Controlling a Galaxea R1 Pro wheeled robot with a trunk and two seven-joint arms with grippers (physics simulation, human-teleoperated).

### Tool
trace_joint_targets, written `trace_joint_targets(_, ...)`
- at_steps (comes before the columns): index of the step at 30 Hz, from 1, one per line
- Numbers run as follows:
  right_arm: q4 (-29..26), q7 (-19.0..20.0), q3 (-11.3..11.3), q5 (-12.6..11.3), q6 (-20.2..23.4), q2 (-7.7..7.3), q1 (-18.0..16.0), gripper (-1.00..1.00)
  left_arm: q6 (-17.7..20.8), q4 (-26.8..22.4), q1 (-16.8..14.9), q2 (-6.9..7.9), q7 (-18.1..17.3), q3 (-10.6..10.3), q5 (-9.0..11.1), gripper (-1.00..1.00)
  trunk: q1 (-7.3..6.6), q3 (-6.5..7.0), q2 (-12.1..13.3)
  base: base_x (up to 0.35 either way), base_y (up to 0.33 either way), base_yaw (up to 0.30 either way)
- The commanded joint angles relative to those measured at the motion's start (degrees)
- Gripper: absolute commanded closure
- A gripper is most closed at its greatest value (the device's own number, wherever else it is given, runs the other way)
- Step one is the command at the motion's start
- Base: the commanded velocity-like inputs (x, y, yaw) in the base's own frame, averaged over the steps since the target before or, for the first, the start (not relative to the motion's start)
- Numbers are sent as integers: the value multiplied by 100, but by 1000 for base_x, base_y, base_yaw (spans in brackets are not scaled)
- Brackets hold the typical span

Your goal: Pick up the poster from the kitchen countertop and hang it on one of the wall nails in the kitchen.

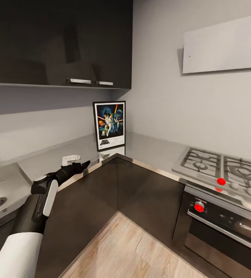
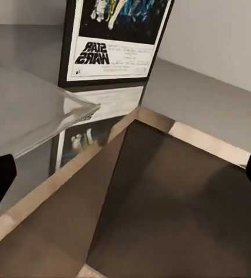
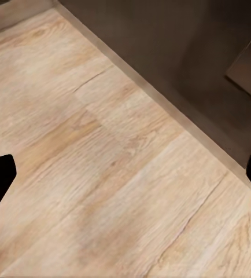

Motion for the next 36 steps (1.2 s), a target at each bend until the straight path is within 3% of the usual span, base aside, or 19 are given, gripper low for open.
trace_joint_targets(1,5,6,5,24,-16,-1,-5,-100,46,-2,-4,0,-3,12,44,-100,2,-6,-3,138,0,0)
trace_joint_targets(36,247,-10,23,65,-7,63,-7,-100,98,9,-2,132,-24,22,43,-100,2,-6,-3,190,0,0)
